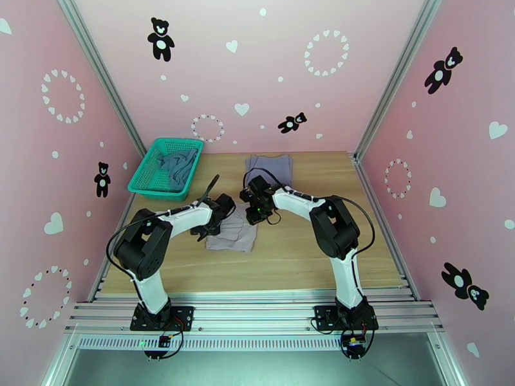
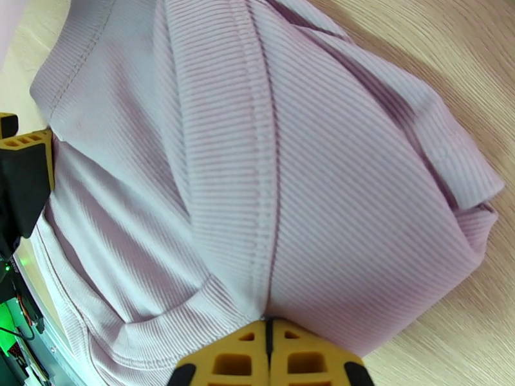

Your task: Fold and stack the mixed laundry pile

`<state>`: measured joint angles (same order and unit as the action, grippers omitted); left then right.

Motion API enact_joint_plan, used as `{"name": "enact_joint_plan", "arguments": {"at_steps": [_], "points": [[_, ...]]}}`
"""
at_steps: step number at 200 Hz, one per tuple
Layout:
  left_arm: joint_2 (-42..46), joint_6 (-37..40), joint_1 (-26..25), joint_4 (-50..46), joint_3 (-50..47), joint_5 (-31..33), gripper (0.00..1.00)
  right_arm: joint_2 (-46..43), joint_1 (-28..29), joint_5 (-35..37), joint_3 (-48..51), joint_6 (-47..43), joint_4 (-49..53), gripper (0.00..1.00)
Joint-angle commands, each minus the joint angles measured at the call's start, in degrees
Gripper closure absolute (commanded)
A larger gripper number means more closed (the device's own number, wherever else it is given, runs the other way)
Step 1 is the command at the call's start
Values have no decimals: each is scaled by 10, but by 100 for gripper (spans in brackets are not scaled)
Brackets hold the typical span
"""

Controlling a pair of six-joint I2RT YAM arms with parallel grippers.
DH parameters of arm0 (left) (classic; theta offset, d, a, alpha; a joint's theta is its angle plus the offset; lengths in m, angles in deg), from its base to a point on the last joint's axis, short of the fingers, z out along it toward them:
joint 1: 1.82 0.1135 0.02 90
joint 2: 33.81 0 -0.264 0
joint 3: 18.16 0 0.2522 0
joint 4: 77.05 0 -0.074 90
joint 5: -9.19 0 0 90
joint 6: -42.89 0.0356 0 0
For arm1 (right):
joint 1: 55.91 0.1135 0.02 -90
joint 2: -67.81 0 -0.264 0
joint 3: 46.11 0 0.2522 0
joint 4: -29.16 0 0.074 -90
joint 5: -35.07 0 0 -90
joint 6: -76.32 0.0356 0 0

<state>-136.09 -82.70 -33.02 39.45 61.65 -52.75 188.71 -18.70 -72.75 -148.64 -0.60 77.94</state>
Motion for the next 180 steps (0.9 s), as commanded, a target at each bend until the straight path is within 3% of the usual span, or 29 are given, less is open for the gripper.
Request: {"name": "enact_joint_plan", "arguments": {"at_steps": [1, 30, 51, 74, 90, 105, 122, 180], "points": [[77, 13, 5, -45, 61, -6, 33, -18, 0, -15, -30, -8, 33, 88], [156, -6, -2, -113, 99, -24, 30, -27, -4, -8, -94, -61, 102, 74], [219, -63, -15, -122, 64, -89, 30, -9, -15, -17, -145, -109, 152, 60], [299, -170, -30, 12, -81, -248, 31, 24, -30, -28, -210, -162, 202, 45], [347, -279, -50, 144, -187, -308, 31, 39, -38, -30, -246, -185, 226, 39], [379, -374, -78, 210, -263, -296, 30, 34, -43, -25, -255, -196, 233, 36], [394, -449, -104, 214, -283, -273, 29, 19, -45, -16, -248, -201, 233, 34], [345, -577, -136, 242, -276, -218, 28, -32, -46, -23, -159, -193, 180, 34]]}}
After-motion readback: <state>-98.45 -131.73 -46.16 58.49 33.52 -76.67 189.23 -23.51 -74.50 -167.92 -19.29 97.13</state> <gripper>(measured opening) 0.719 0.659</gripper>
